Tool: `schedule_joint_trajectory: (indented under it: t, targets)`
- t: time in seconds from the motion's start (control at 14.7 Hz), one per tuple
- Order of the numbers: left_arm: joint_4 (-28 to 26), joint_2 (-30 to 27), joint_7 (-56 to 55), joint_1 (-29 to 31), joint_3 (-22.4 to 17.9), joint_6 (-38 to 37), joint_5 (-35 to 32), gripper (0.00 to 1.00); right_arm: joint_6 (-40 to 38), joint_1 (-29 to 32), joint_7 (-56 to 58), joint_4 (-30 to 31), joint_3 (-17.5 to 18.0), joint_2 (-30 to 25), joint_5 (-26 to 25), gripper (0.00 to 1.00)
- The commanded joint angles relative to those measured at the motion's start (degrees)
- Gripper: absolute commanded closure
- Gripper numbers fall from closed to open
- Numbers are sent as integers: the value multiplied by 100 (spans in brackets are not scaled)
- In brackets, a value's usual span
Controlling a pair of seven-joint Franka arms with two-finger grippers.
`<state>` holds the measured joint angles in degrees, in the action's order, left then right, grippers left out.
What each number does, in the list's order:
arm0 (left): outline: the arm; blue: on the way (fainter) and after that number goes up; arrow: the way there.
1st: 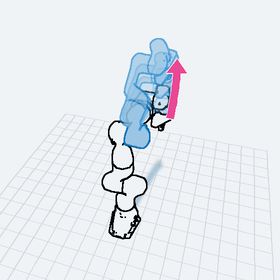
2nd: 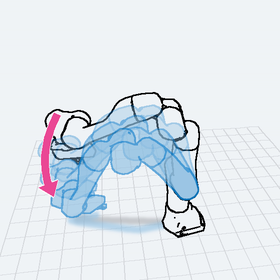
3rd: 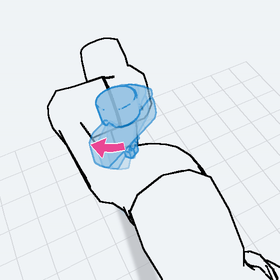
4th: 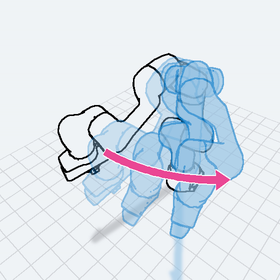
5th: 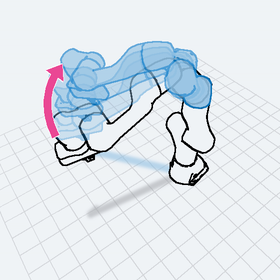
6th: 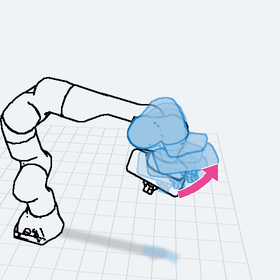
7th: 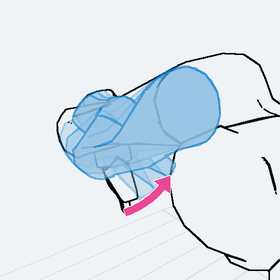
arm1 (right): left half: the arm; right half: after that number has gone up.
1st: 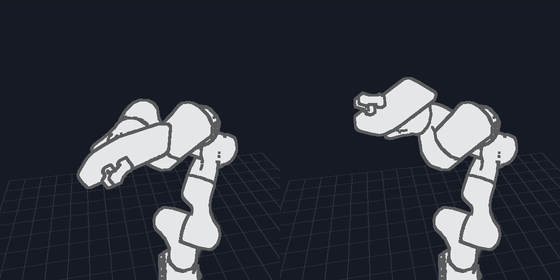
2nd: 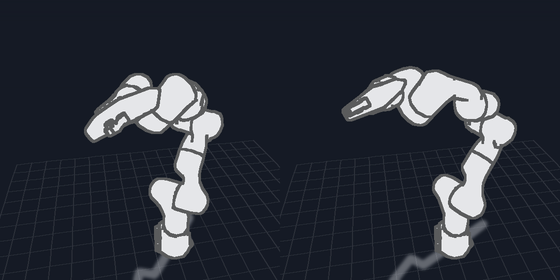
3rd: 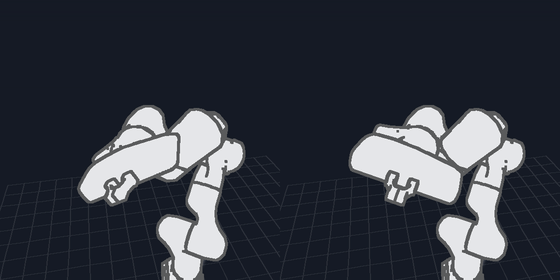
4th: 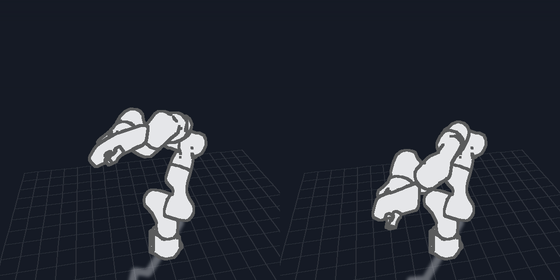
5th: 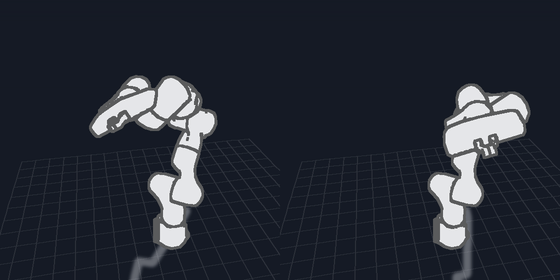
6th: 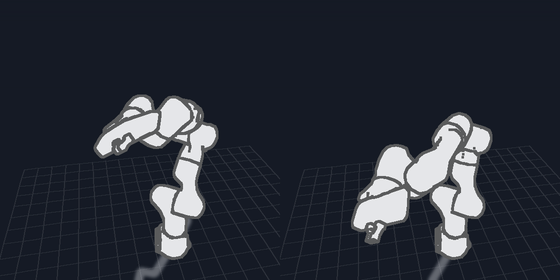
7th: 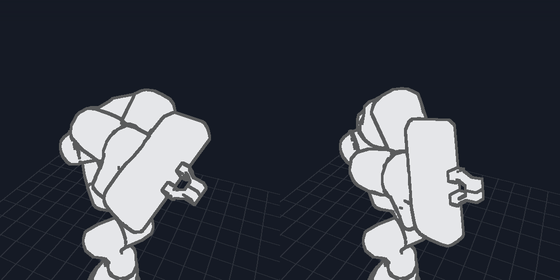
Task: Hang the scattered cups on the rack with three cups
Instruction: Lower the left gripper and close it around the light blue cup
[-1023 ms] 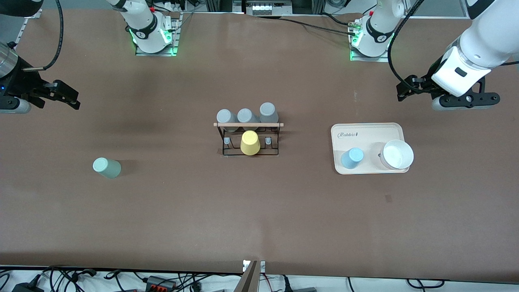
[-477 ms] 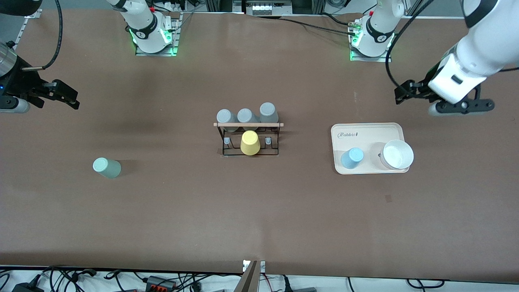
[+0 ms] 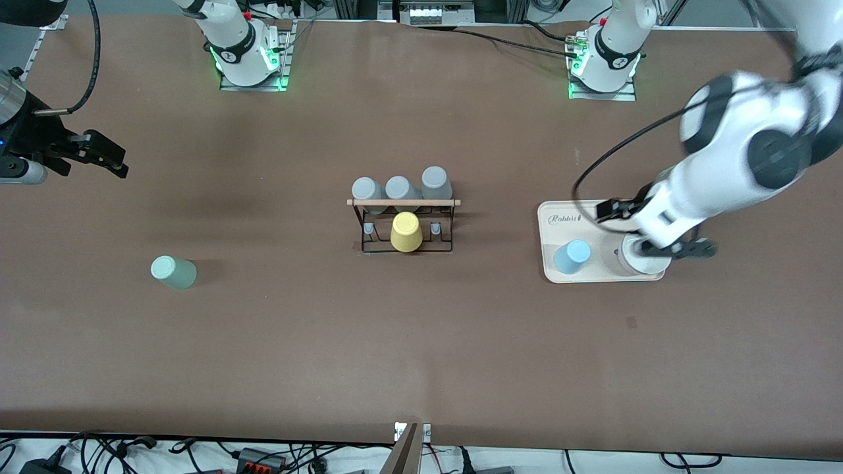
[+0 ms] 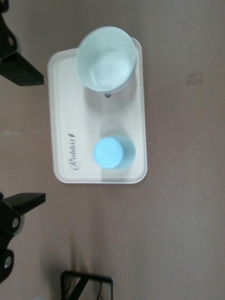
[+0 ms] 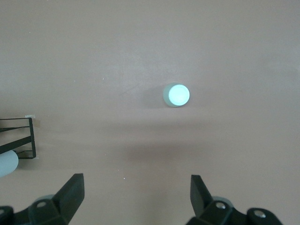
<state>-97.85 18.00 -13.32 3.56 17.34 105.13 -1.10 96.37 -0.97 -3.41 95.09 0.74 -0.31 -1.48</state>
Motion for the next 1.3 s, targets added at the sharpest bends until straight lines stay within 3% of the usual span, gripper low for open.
schedule_joint_trajectory:
  t: [0.0,0.34,0.75,1.02,1.09,1.16,1.23]
  targets:
    - [47,589,5,-118,6,462,-241,0,-110,26,15,-131,40,93,-54,0]
    - [-937,740,-144,-180,-38,1861,-259,0,-92,26,50,-104,40,84,-71,0]
    - [-947,1074,-171,-180,-64,2152,-680,0,-92,52,77,1,40,198,-80,0]
    - [-1130,1110,-171,-198,-64,2546,-690,1,223,228,77,-8,14,750,-229,0]
    - [-1218,1101,-162,-163,-64,2704,-690,34,338,272,86,-8,5,891,-238,0]
    - [-1245,1092,-162,-171,-73,2732,-690,57,478,325,94,-8,5,1084,-247,0]
    - [-1228,1092,-118,-171,-73,2732,-690,72,610,360,138,-8,13,1268,-247,0]
